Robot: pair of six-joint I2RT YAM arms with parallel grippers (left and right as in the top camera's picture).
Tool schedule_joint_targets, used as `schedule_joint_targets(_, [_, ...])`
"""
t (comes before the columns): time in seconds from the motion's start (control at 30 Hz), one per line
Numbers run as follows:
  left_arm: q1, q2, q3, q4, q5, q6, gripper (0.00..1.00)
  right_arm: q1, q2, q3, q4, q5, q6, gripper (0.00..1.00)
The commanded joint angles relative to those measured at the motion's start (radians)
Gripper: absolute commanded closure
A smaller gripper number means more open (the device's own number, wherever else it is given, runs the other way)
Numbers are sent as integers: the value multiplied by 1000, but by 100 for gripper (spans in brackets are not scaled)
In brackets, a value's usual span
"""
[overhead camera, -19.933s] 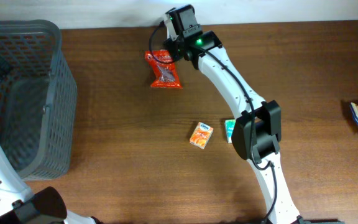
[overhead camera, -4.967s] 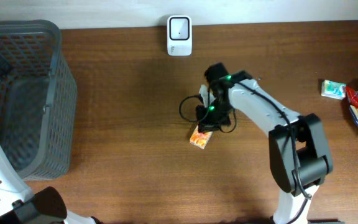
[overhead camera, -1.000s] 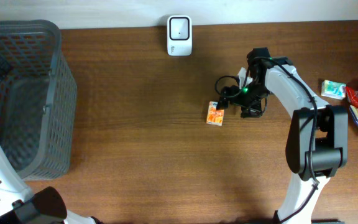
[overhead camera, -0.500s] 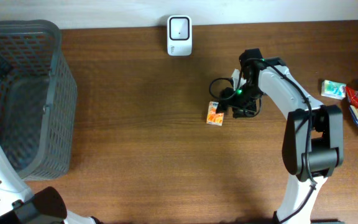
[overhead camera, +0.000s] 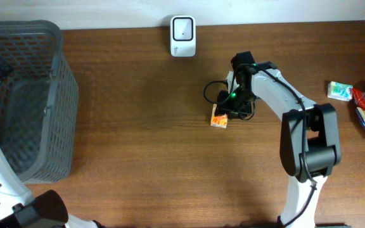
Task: Scan the item barcode
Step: 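Lift the orange Kleenex pack toward the white scanner, then hold the orange Kleenex pack barcode in front of the scanner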
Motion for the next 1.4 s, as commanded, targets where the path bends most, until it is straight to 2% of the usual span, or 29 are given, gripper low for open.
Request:
schedule_joint_targets(0.0, [6, 2, 4, -1, -4, -10, 1, 3, 21, -16, -2, 26, 12, 52])
schedule_joint_targets(0.2, [6, 2, 4, -1, -4, -10, 1, -26, 19, 9, -12, 26, 2, 52])
schedule_joint_targets(0.27, [6, 2, 4, -1, -4, -10, 1, -29, 21, 3, -17, 26, 2, 61])
schedule_joint_targets(0.37, [6, 2, 4, -1, -4, -10, 1, -15, 22, -6, -11, 26, 2, 87])
schedule_joint_targets(0.47, [6, 2, 4, -1, -4, -10, 1, 13, 22, -7, 3, 16, 3, 96])
schedule_joint_targets(0.6, [6, 2, 4, 0, -4, -10, 1, 42, 21, 12, 116, -88, 6, 96])
schedule_joint_targets(0.67, [6, 2, 4, -1, -4, -10, 1, 43, 21, 78, 171, -108, 6, 96])
schedule_joint_targets(0.77, [6, 2, 4, -1, -4, -10, 1, 43, 21, 222, 295, -50, 5, 96])
schedule_joint_targets(0.83, [6, 2, 4, -1, -4, -10, 1, 48, 21, 307, 398, 84, -3, 96])
schedule_joint_targets(0.87, [6, 2, 4, -1, -4, -10, 1, 55, 21, 334, 460, 154, -43, 96])
schedule_joint_targets(1.0, [6, 2, 4, -1, -4, -10, 1, 126, 32, 342, 727, 480, -507, 96])
schedule_joint_targets(1.03, [6, 2, 4, -1, -4, -10, 1, 139, 38, 342, 756, 525, -570, 96])
schedule_joint_targets(1.1, [6, 2, 4, -1, -4, -10, 1, 183, 79, 342, 835, 576, -927, 96])
schedule_joint_targets(1.17, [6, 2, 4, -1, -4, -10, 1, 203, 119, 342, 875, 576, -1122, 96])
schedule_joint_targets(1.2, [6, 2, 4, -1, -4, -10, 1, 211, 148, 342, 914, 577, -1197, 96])
schedule_joint_targets(1.27, [6, 2, 4, -1, -4, -10, 1, 216, 187, 342, 1001, 577, -1258, 96])
schedule_joint_targets(1.33, [6, 2, 4, -1, -4, -10, 1, 217, 222, 342, 1115, 586, -1260, 96])
schedule_joint_targets(1.37, [6, 2, 4, -1, -4, -10, 1, 217, 255, 342, 1238, 595, -1265, 96])
